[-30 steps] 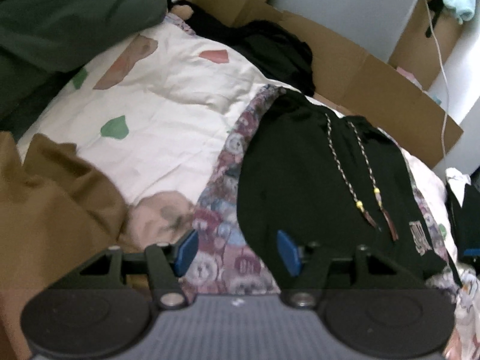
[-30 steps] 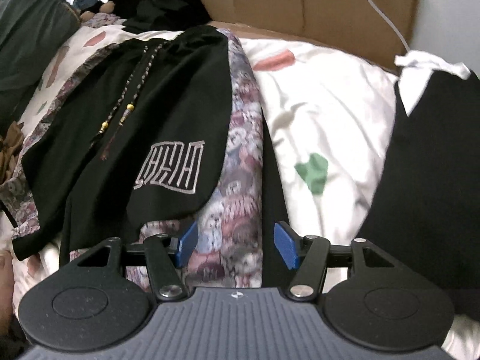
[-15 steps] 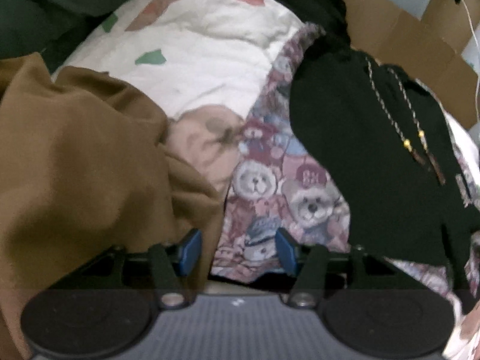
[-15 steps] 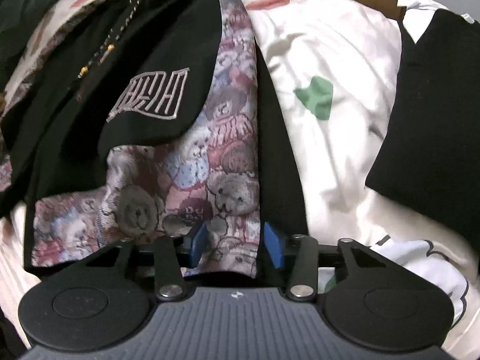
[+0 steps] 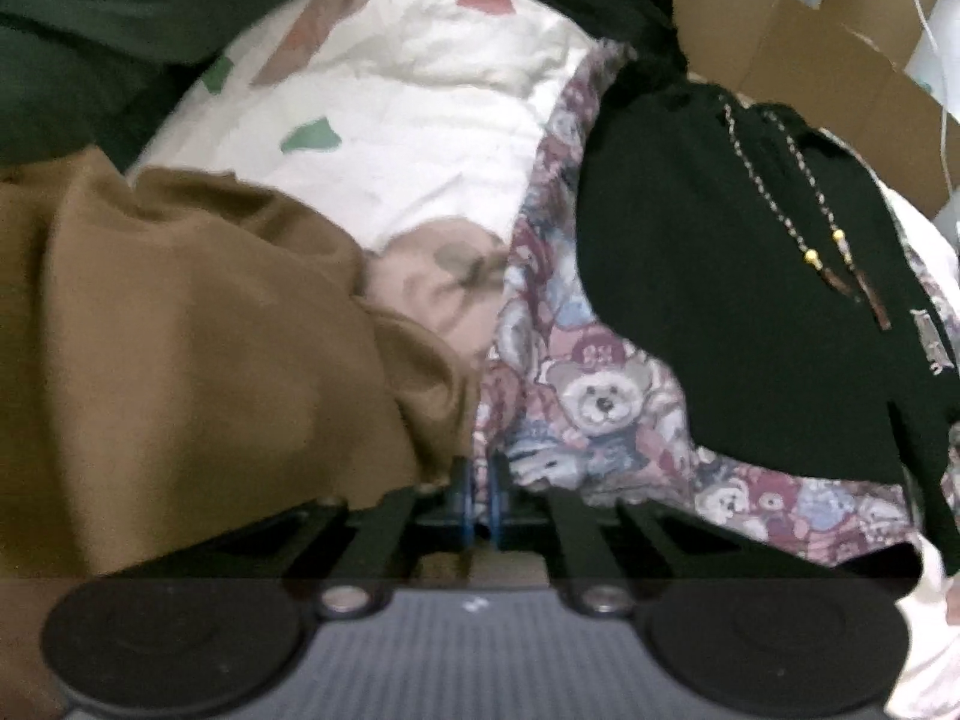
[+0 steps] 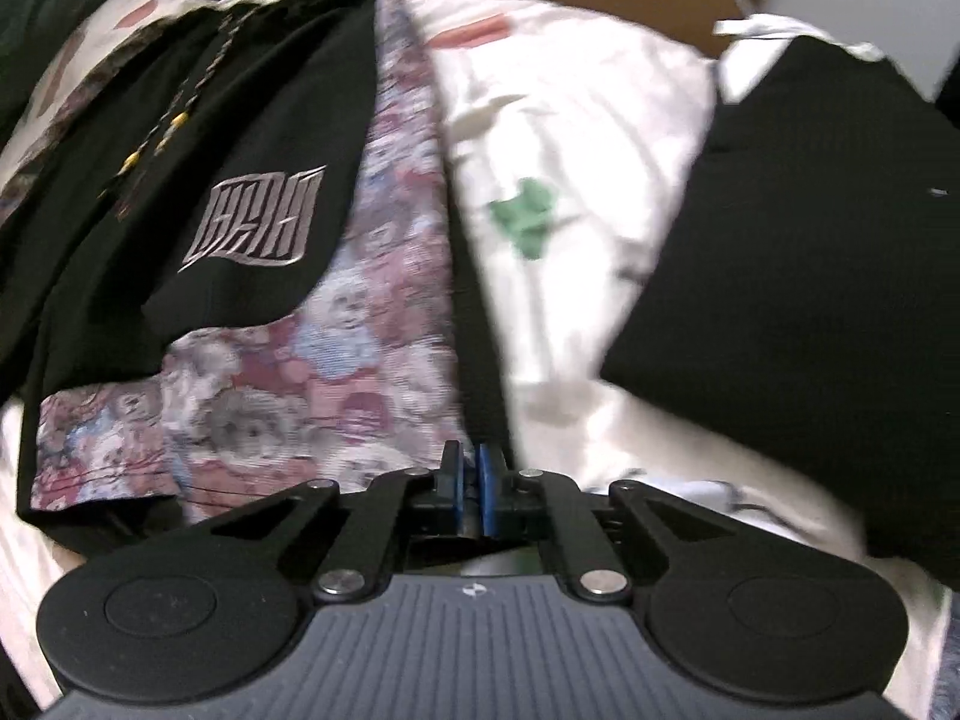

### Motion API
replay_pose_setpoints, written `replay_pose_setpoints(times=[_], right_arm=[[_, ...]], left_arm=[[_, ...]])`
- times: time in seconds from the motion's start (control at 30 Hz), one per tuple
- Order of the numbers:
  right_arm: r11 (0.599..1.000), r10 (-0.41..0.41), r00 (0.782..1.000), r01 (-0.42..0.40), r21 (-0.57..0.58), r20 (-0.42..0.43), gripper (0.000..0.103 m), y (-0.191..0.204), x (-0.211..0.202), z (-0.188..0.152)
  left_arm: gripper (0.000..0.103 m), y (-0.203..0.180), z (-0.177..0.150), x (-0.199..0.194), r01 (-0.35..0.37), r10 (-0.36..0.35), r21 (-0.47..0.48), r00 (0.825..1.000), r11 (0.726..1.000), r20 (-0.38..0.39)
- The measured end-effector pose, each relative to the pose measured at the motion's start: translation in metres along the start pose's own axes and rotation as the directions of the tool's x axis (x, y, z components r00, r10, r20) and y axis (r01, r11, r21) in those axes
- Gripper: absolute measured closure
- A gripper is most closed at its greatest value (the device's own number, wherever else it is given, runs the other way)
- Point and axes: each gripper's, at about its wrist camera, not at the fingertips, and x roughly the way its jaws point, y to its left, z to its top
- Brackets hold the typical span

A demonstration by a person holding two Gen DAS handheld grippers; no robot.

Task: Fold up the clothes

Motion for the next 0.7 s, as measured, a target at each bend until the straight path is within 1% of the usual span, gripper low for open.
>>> replay_pose_setpoints(times=[0.07,0.17,0.27,0.3,0.33,0.37,0.4,0.43,0.5,0.57,0.6,0.63,0.67,0.7], right_arm=[[0.999,-0.020,1.000,0.020,0.028,-0.004,0.098,-0.012,-0.001,-0.001],[0.997,-0.040,0.999,0.041,0.067,-0.027,0.098,-0.027,0.002,-0.004],[0.996,-0.015,1.000,0.016,0.093,-0.011,0.095,-0.030,-0.003,-0.003],[0.995,0.016,1.000,-0.016,0.099,-0.003,0.091,-0.028,-0.004,-0.002],[0.993,0.053,0.999,-0.053,0.103,0.004,0.082,-0.026,-0.005,-0.001],[0.993,0.062,0.998,-0.063,0.102,0.006,0.074,-0.024,-0.005,0.000],[0.994,0.062,0.998,-0.063,0.094,0.006,0.060,-0.020,-0.004,0.001],[0.995,0.064,0.998,-0.064,0.078,0.009,0.057,-0.014,-0.003,0.002],[0.996,0.069,0.998,-0.070,0.058,0.011,0.057,-0.006,-0.001,0.004],[0.996,0.079,0.997,-0.080,0.038,0.016,0.057,0.002,-0.002,0.006],[0.996,0.080,0.997,-0.081,0.024,0.021,0.057,0.006,-0.003,0.006],[0.997,0.083,0.996,-0.083,-0.002,0.020,0.057,0.012,-0.003,0.005],[0.996,0.083,0.997,-0.083,-0.021,0.005,0.058,0.016,-0.001,0.004],[0.996,0.082,0.997,-0.082,-0.037,-0.012,0.058,0.018,0.002,0.003]], left_arm=[[0.098,0.003,0.002,-0.005,-0.022,0.022,-0.003,0.999,1.000,0.027],[0.097,0.010,-0.001,-0.001,-0.044,0.044,-0.015,0.999,0.999,0.010],[0.096,0.010,0.000,-0.003,-0.064,0.064,-0.012,0.998,0.998,0.018],[0.089,0.009,0.000,-0.004,-0.076,0.076,-0.010,0.997,0.997,0.022],[0.087,0.009,0.001,-0.004,-0.083,0.083,-0.008,0.996,0.997,0.021],[0.078,0.007,0.001,-0.005,-0.097,0.097,-0.005,0.995,0.995,0.018],[0.067,0.006,0.001,-0.003,-0.109,0.109,-0.003,0.994,0.994,0.014],[0.063,0.006,0.002,-0.002,-0.108,0.108,-0.002,0.994,0.994,0.017],[0.051,0.002,0.003,-0.005,-0.097,0.096,0.005,0.994,0.995,0.049],[0.047,-0.003,0.006,-0.008,-0.102,0.100,0.017,0.992,0.995,0.077],[0.043,-0.007,0.008,-0.010,-0.106,0.103,0.024,0.990,0.994,0.095],[0.041,-0.008,0.010,-0.009,-0.099,0.096,0.027,0.990,0.995,0.104],[0.039,-0.011,0.013,-0.010,-0.073,0.070,0.024,0.991,0.997,0.117],[0.039,-0.012,0.015,-0.009,-0.061,0.058,0.022,0.991,0.998,0.119]])
